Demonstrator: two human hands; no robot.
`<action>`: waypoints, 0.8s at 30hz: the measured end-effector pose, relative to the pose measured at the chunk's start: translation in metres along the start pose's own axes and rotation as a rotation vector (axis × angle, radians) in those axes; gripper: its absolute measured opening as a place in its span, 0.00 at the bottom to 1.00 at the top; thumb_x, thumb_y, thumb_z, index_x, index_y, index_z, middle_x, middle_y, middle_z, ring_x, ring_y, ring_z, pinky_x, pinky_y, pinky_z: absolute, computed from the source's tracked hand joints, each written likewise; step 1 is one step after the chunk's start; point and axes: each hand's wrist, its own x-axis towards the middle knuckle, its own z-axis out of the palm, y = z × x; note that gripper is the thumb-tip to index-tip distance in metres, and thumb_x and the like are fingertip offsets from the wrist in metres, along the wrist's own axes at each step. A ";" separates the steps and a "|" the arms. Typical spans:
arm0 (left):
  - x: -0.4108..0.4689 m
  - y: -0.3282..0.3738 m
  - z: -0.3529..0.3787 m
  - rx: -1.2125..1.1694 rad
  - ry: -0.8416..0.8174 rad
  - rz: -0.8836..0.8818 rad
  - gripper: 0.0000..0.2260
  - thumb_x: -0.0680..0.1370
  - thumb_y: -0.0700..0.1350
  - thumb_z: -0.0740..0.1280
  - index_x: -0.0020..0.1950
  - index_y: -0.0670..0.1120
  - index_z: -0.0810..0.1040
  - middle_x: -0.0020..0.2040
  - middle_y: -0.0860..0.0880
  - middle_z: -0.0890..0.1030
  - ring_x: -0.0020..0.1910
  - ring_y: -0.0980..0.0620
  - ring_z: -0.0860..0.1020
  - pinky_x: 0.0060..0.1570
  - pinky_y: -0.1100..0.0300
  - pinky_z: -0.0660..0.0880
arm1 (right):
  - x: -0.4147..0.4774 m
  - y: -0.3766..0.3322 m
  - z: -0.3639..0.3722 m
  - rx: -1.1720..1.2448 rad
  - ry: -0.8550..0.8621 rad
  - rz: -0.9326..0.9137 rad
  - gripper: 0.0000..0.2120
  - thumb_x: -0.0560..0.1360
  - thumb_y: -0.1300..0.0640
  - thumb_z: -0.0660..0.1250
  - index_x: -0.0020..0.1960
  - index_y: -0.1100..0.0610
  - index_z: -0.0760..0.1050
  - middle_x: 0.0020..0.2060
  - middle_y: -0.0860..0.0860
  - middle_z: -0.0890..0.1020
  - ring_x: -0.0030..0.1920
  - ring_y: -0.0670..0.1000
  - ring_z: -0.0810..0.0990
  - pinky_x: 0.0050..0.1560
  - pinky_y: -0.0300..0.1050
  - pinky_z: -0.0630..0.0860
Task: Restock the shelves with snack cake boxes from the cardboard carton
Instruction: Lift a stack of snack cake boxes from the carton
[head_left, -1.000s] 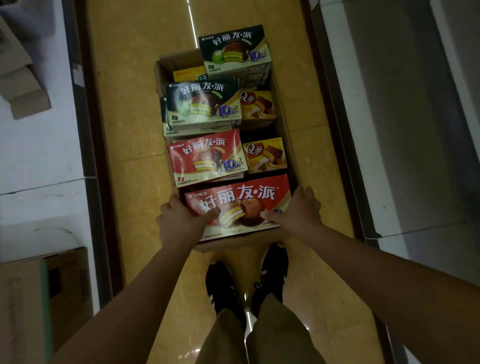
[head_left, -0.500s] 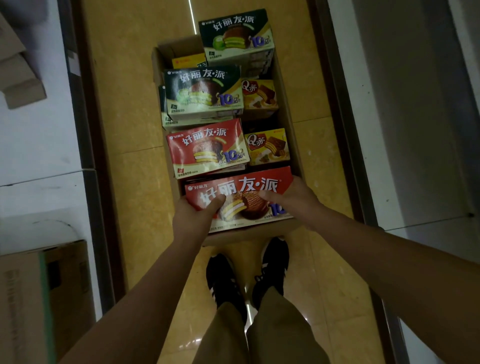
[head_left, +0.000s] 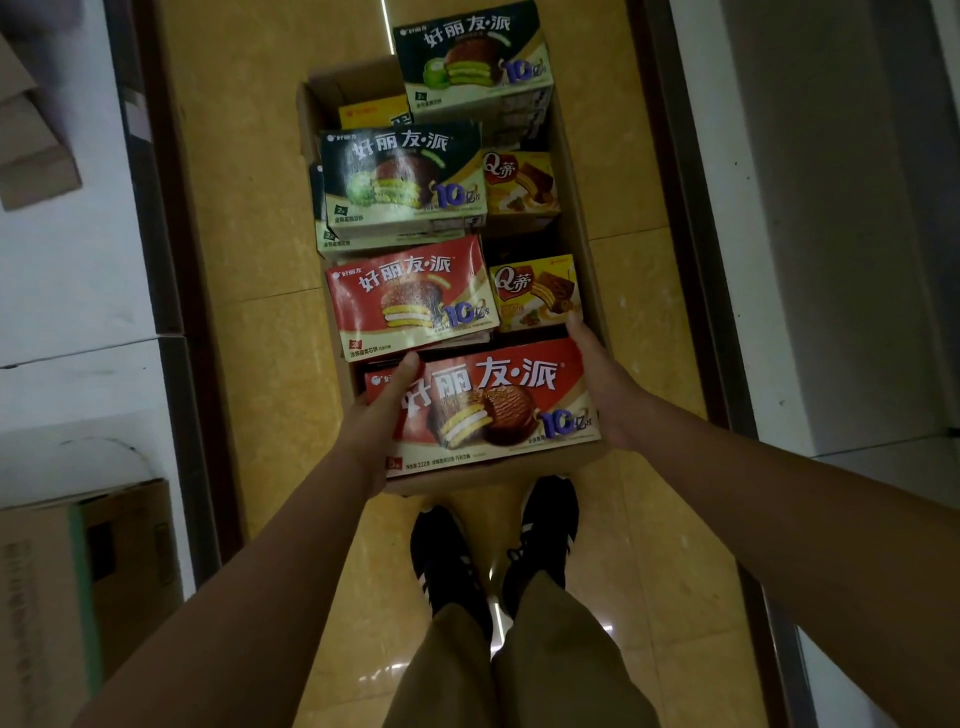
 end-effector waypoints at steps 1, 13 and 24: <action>0.000 0.001 0.000 -0.006 -0.013 -0.010 0.17 0.76 0.61 0.69 0.59 0.52 0.80 0.49 0.48 0.88 0.44 0.48 0.87 0.38 0.55 0.82 | 0.001 0.000 0.000 0.020 -0.008 0.002 0.36 0.71 0.22 0.58 0.62 0.49 0.79 0.52 0.57 0.87 0.57 0.59 0.85 0.68 0.64 0.73; -0.013 0.004 -0.006 0.007 -0.093 -0.033 0.20 0.76 0.61 0.70 0.63 0.52 0.79 0.52 0.46 0.88 0.48 0.46 0.87 0.41 0.52 0.82 | -0.010 0.007 -0.001 0.094 -0.011 0.012 0.32 0.74 0.24 0.57 0.62 0.47 0.79 0.53 0.56 0.87 0.56 0.59 0.86 0.66 0.64 0.76; -0.081 0.025 0.002 -0.012 -0.149 -0.006 0.21 0.75 0.58 0.71 0.65 0.52 0.78 0.54 0.44 0.87 0.51 0.42 0.86 0.50 0.43 0.82 | -0.076 -0.013 -0.015 0.032 0.044 -0.005 0.38 0.72 0.21 0.55 0.64 0.49 0.78 0.51 0.55 0.87 0.60 0.59 0.83 0.72 0.65 0.69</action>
